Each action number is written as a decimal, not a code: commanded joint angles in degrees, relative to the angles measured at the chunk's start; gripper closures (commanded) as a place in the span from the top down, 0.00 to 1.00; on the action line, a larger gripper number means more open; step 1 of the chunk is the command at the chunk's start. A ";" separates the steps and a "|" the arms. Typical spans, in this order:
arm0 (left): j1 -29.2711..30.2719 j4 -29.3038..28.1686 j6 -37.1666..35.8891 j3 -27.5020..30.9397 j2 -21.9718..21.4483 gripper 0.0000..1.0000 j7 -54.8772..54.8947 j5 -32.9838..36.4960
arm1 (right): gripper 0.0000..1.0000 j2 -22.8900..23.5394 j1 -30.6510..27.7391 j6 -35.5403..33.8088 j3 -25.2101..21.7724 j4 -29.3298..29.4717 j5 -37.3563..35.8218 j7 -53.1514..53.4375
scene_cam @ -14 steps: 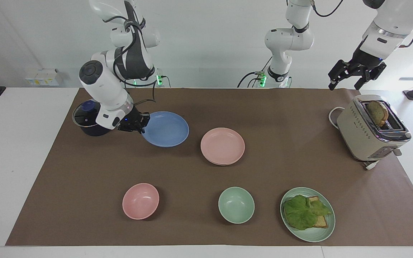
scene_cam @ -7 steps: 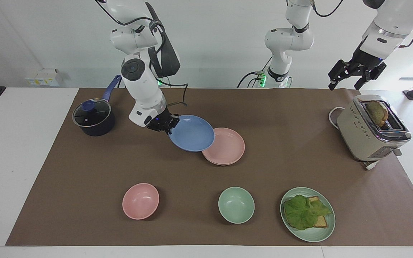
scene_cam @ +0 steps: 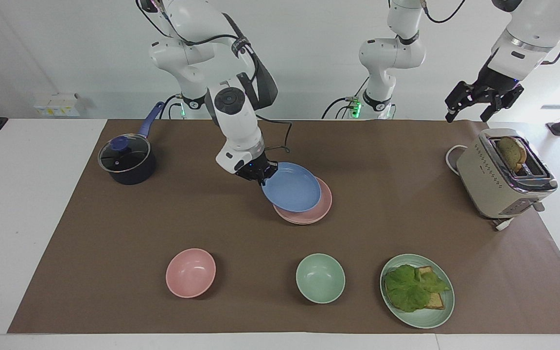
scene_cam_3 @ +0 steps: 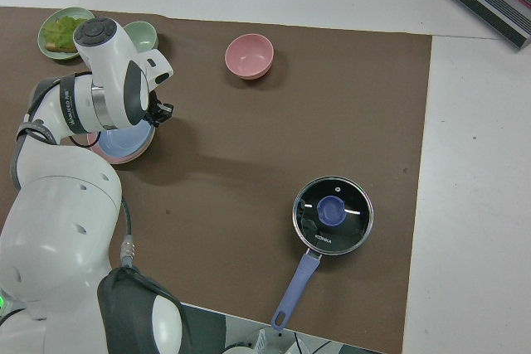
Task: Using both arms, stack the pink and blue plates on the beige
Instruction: 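Lower the blue plate onto the pink plate and open the right gripper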
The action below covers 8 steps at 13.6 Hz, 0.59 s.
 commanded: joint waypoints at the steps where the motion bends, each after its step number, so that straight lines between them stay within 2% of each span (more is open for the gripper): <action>1: 0.49 -0.50 -0.69 -0.44 -0.88 1.00 0.19 0.86 | 0.00 2.44 1.43 2.81 0.02 0.77 1.29 2.19; 8: 0.40 -0.59 -0.69 -0.44 -0.88 1.00 0.19 0.78 | 0.00 4.20 2.85 5.72 0.02 -0.54 1.29 3.08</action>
